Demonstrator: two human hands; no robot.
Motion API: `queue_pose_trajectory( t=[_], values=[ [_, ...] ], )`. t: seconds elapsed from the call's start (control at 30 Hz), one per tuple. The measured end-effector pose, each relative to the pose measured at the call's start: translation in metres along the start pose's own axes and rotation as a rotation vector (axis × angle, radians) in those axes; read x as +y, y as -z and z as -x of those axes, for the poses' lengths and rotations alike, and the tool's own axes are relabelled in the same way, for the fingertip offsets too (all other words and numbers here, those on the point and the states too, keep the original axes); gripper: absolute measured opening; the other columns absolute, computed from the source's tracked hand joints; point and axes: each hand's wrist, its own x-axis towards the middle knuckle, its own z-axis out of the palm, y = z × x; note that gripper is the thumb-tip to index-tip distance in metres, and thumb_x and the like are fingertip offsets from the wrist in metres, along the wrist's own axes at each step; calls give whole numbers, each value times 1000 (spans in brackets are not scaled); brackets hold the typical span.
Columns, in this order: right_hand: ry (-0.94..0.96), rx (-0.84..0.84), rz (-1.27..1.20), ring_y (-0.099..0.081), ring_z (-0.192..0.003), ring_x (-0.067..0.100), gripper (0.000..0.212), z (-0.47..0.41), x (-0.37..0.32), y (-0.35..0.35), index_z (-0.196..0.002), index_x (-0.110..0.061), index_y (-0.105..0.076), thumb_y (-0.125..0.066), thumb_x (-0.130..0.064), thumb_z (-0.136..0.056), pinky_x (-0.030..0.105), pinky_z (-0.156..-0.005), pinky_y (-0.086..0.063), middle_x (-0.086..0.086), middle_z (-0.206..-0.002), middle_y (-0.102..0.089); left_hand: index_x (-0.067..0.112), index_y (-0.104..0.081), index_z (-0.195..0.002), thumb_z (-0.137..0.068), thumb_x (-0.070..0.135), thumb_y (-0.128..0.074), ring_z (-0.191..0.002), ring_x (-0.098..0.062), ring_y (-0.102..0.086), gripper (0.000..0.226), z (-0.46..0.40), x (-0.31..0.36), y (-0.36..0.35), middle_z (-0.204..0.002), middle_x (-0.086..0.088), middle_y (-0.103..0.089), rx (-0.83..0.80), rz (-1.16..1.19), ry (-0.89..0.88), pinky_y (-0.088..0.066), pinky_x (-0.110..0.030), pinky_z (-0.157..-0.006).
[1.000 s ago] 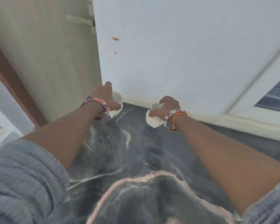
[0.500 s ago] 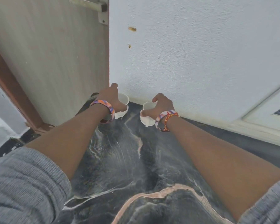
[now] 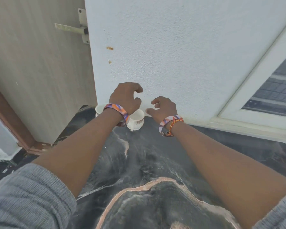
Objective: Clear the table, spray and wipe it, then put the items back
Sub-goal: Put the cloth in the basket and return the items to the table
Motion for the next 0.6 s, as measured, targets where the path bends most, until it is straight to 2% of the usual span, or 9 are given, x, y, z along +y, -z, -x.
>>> queue_pose_trajectory(
  t=[0.1,0.17,0.27,0.43,0.6],
  values=[
    [2,59,-19,-57,-106,17,26,14,12,27,-106,-18,-60,-66,-24,-82,25,-81,-41,5,-117,-60,15,-67,-104,-65,21,-45,-108,-24,-59,45,7,36,-5,-111,-3,-69,-46,24,-48,-50,-38,-93],
    [-7,90,-20,-57,-100,16,24,26,22,48,-105,-18,-61,-65,-23,-82,24,-78,-39,4,-115,-62,15,-68,-103,-72,15,-52,-105,-23,-61,35,11,58,-13,-110,-3,-69,-80,23,-72,-51,-36,-92],
    [-37,131,-14,-57,-91,17,22,44,43,79,-102,-17,-62,-65,-22,-81,23,-75,-38,3,-107,-64,16,-68,-101,-73,7,-55,-103,-23,-61,32,19,91,-28,-109,-3,-69,-113,11,-111,-51,-38,-92],
    [-75,209,-21,-54,-85,15,20,89,90,136,-100,-16,-64,-65,-20,-81,21,-74,-38,4,-101,-66,18,-69,-96,-59,20,-43,-97,-23,-64,46,47,166,-55,-104,-2,-70,-192,26,-160,-53,-38,-89],
    [-116,277,-49,-54,-83,16,18,154,154,200,-98,-15,-66,-65,-17,-80,19,-68,-36,6,-98,-67,14,-69,-97,-71,5,-54,-96,-24,-64,31,93,249,-105,-105,-5,-70,-233,31,-254,-53,-39,-90]
  ],
)
